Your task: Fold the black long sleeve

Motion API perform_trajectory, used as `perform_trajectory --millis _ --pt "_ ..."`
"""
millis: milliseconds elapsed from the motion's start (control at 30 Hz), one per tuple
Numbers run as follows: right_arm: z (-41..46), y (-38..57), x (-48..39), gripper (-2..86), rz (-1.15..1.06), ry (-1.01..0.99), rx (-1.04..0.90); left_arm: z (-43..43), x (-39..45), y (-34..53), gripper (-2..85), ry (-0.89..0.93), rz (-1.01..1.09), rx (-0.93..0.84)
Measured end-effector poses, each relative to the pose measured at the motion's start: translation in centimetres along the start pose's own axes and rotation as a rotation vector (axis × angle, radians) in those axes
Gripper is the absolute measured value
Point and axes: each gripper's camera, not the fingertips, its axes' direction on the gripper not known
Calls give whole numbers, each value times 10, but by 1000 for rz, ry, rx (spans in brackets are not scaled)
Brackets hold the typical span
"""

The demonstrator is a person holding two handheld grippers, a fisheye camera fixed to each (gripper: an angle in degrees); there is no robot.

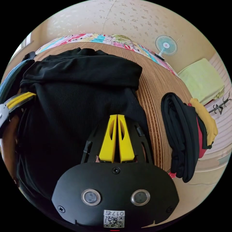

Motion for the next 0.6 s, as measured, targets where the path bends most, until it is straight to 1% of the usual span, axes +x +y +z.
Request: perform_trajectory --millis 33,67,133,200,233,300,500,567,600 --pt "3 -9 8 3 29 -50 0 2 16 -7 -2 -94 29 17" --pt "5 -12 13 3 47 -85 3 3 24 -11 -3 -146 42 25" --pt "15 -25 37 3 116 -237 17 12 53 -25 -6 -334 78 45" --pt "22 -30 52 2 163 -323 34 17 61 -38 -7 -388 85 52" --pt "26 -34 57 2 179 -355 41 18 57 -46 -8 -371 68 56" --pt "27 -39 54 2 169 -335 57 19 50 -58 -8 -331 45 60" --pt "21 -53 13 1 68 -57 92 14 43 -77 -4 -307 32 64" --pt "19 -53 8 1 58 -7 102 7 31 -79 1 -246 12 65" --pt "19 -54 9 1 54 4 101 1 21 -80 5 -178 2 67"
